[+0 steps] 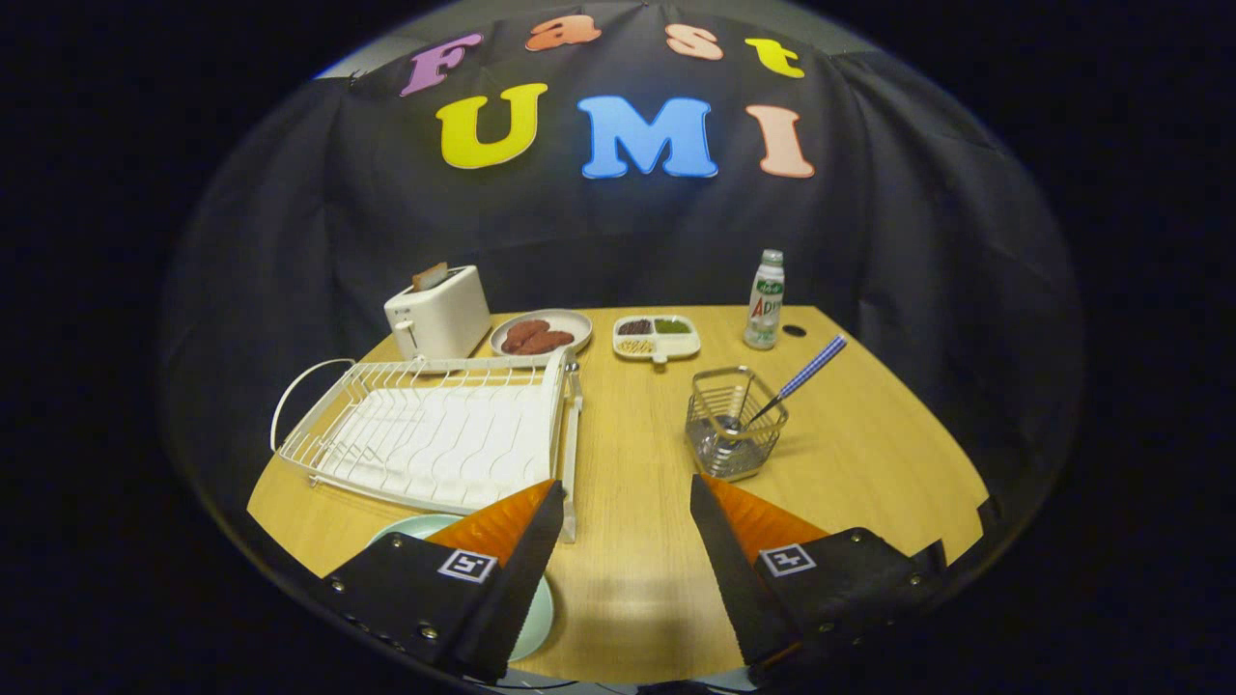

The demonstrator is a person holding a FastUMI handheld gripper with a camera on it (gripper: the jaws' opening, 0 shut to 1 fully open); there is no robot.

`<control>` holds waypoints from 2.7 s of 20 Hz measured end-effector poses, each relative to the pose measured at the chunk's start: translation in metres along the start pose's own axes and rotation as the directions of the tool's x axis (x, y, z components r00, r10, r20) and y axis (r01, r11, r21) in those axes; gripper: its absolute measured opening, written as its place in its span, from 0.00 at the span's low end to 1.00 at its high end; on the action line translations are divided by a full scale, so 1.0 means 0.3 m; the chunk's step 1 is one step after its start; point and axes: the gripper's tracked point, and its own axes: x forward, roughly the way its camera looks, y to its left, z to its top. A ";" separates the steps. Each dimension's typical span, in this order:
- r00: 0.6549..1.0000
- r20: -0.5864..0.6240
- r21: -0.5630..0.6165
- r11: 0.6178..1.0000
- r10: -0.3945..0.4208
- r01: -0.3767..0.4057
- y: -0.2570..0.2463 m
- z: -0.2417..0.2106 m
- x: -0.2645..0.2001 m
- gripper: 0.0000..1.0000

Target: Take the plate from the dish rack, then take the spoon from the basket and place it into the plate.

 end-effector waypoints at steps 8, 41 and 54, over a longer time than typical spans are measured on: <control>0.963 0.150 0.023 0.974 -0.225 0.225 -0.207 0.234 0.016 0.84; 0.947 -0.137 0.425 0.847 -0.289 0.320 -0.453 0.124 0.598 0.04; 0.953 0.054 0.222 0.934 -0.298 0.279 -0.313 0.413 0.435 0.04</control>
